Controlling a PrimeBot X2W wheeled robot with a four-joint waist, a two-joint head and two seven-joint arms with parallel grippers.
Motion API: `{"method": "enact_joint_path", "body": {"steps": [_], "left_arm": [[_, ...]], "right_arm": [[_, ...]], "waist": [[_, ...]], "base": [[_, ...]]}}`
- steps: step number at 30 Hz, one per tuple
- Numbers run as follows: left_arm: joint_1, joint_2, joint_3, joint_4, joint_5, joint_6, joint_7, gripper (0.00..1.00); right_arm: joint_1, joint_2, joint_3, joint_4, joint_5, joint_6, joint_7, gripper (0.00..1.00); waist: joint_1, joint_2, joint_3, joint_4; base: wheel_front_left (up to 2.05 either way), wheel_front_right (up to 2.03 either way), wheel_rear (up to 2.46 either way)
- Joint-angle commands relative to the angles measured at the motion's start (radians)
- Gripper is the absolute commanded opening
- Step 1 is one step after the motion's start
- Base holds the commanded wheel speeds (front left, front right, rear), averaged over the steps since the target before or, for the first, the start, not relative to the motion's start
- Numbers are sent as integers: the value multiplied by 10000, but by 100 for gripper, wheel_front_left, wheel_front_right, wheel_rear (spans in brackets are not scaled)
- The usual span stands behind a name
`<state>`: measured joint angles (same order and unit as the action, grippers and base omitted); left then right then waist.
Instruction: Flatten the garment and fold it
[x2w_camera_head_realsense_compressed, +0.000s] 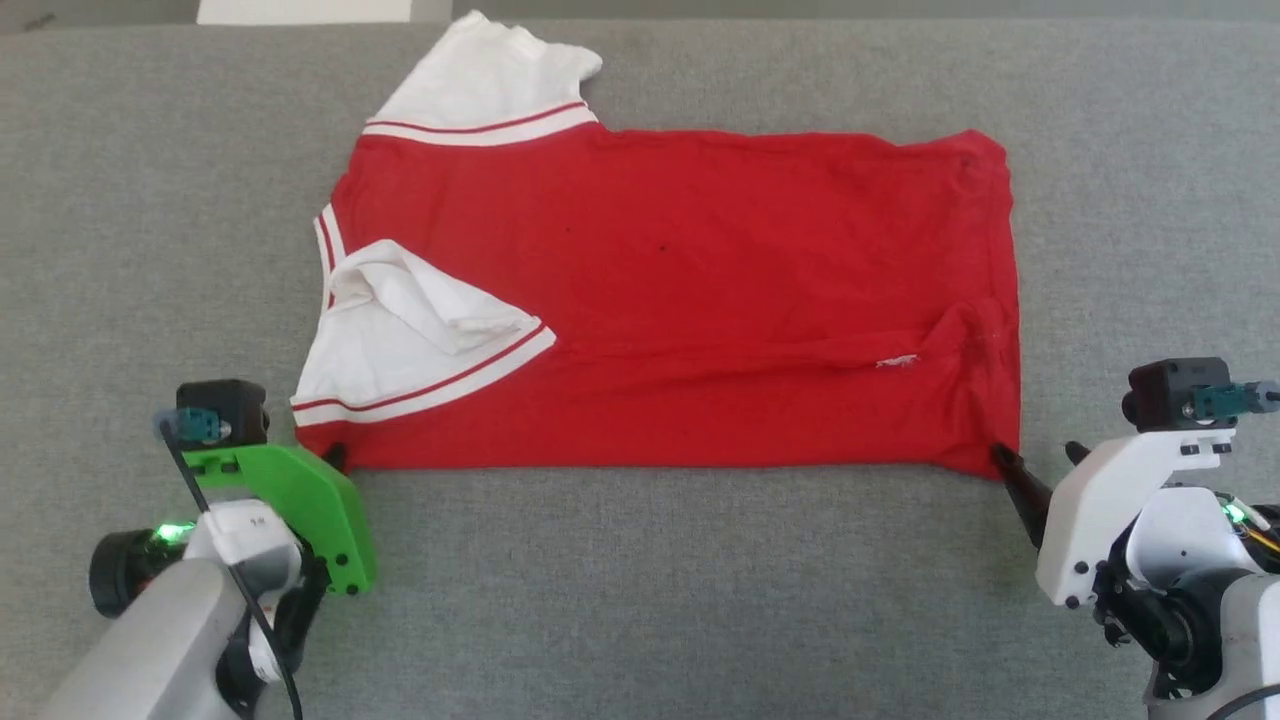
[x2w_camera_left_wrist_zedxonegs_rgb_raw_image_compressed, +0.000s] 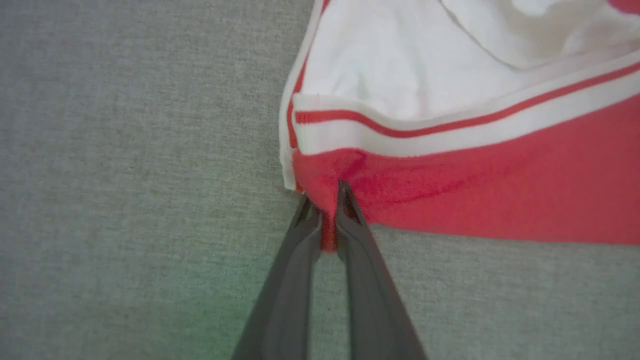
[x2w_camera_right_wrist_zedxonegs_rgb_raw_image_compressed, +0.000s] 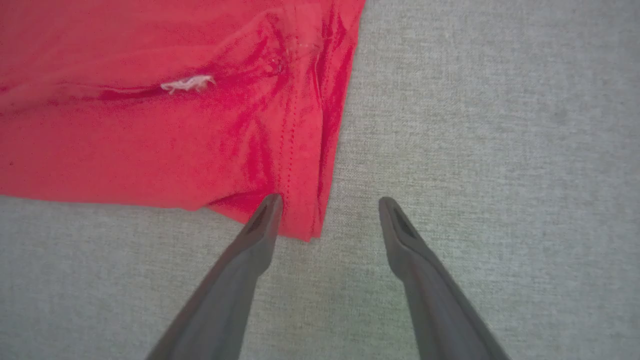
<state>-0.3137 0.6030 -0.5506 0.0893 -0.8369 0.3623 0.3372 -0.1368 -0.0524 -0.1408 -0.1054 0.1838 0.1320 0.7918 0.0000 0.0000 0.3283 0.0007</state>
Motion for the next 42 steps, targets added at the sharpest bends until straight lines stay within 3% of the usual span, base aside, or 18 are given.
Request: {"method": "enact_joint_path", "body": {"steps": [1, 15, 16, 17, 18, 28, 31, 35, 42], "left_arm": [[332, -243, -152, 129, -46, -98, -104, 0], [621, -45, -183, -1500, 431, 203, -687, 0], [616, -41, -201, -1520, 452, 186, -709, 0], [608, -38, -215, -1521, 465, 167, -721, 0], [591, -32, -237, -1508, 478, 132, -731, 0], [734, 194, -367, -992, 372, -274, -714, 0], [950, 360, -393, -948, 291, -346, -644, 0], [1589, 735, -640, -1044, 117, -502, -295, 0], [2379, 840, -941, -1167, -271, -507, 160, 0]], "right_arm": [[-71, 21, -47, 90, -77, -13, 1, 100], [-841, 22, -72, 1978, -312, -13, 472, 100], [-887, 22, -66, 2133, -280, -13, 476, 73], [-927, 22, -70, 2232, -269, -13, 446, 31], [-973, 22, -83, 2332, -269, -13, 391, 0], [-924, 22, -417, 2065, -391, -13, 252, 0], [-647, -36, -457, 1628, -105, -13, 641, 0], [288, -653, -464, 596, 402, -13, 1581, 0], [1477, -1045, -558, -135, 830, -13, 2400, 0]], "waist": [[0, 0, -282, 163], [0, 0, -359, 611], [0, 0, -328, 625], [0, 0, -308, 634], [0, 0, -292, 641], [0, 0, -963, 433], [0, 0, -1345, 368], [0, 0, -1938, 310], [0, 0, -2099, 309]], "base": [[0, 0, 0], [0, 0, 0], [0, 0, 0], [0, 0, 0], [0, 0, 0], [0, 0, 0], [0, 0, 0], [0, 0, 0], [0, 0, 0]]}}
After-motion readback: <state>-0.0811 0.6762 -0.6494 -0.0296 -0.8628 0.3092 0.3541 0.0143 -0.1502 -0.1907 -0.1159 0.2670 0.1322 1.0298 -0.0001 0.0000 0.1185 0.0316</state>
